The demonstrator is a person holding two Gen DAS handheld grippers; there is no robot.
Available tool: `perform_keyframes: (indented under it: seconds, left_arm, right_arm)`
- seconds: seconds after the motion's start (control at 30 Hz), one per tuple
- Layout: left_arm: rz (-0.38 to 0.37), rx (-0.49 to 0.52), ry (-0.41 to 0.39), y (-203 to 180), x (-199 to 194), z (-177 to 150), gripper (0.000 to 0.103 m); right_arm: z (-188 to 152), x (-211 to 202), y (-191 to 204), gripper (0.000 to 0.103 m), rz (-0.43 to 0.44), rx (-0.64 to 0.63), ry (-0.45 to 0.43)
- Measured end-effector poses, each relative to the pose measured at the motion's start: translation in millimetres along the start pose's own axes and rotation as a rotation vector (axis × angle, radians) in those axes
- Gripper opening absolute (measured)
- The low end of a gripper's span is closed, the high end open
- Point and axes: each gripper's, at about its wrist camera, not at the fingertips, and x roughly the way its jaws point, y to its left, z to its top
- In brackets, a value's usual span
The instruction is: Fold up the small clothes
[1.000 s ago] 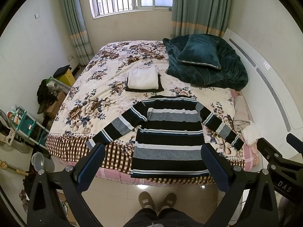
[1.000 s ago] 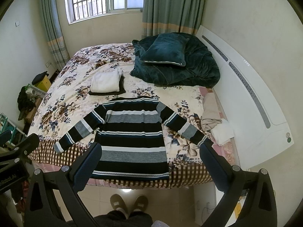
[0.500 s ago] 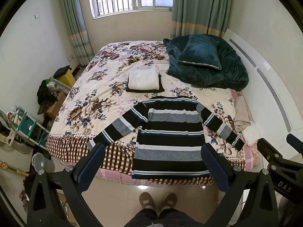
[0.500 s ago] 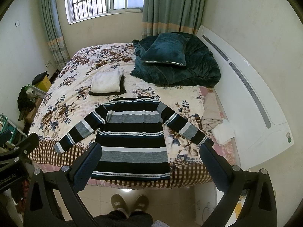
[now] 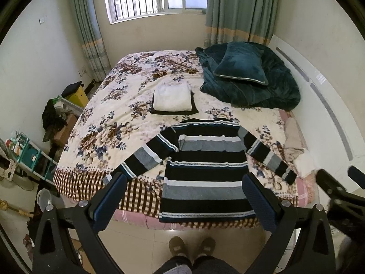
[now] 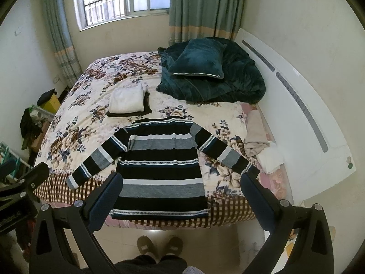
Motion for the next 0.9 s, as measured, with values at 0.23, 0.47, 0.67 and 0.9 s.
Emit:
perform_keyframes:
  seconds: [0.23,0.47,0.67,0.9]
  left_arm:
    - [0.006,0.045,0.016,-9,89,8,0.103]
    - [0.032,0.094,0.107,-54,209,17,0.103]
    - [0.099,0.133,0.222,-114,323,14,0.103]
    - [0.119,0.121,0.365,-174,471,-6,0.103]
  right_arm:
    - [-1,100,-32,0.103,-0.09,0.219,0.062]
    - [-32,247,-135,0.103,-0.181,0.487,0.198]
    - [-86,405,-268,0.103,-0.197,0.768,0.318]
    - [-161,576,-388,0.103,-0.193,1.06,0.385]
